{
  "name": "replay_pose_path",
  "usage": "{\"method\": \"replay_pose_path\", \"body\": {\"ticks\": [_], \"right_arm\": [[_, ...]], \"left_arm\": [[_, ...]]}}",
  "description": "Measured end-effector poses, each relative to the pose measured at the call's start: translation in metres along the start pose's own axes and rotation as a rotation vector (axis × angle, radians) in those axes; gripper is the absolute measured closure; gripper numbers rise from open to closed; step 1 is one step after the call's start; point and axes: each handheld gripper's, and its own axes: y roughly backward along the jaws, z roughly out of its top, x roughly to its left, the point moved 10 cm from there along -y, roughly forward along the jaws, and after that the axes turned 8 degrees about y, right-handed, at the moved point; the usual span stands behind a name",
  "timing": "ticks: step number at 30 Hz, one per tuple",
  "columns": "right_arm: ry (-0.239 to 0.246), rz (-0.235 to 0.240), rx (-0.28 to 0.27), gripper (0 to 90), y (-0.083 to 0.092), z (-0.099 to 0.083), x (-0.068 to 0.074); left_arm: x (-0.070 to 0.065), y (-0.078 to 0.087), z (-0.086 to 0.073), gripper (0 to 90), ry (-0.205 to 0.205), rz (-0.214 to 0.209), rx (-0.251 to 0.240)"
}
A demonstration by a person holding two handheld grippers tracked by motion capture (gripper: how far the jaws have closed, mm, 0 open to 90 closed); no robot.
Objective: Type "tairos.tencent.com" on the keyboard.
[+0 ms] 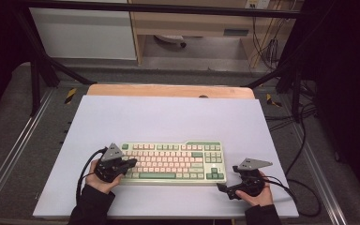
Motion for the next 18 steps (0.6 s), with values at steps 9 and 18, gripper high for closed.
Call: {"method": "replay_pose_path", "body": {"ticks": [9,18], "right_arm": [[0.005,0.003,0.003,1.4,0.0,0.0,0.0],[0.004,0.003,-0.001,2.4,0.0,0.0,0.0]], "left_arm": [[0.009,-0.004,-0.005,90.0,0.013,0.021,0.012],[0.01,-0.006,-0.006,90.0,0.01,0.028,0.015]]}}
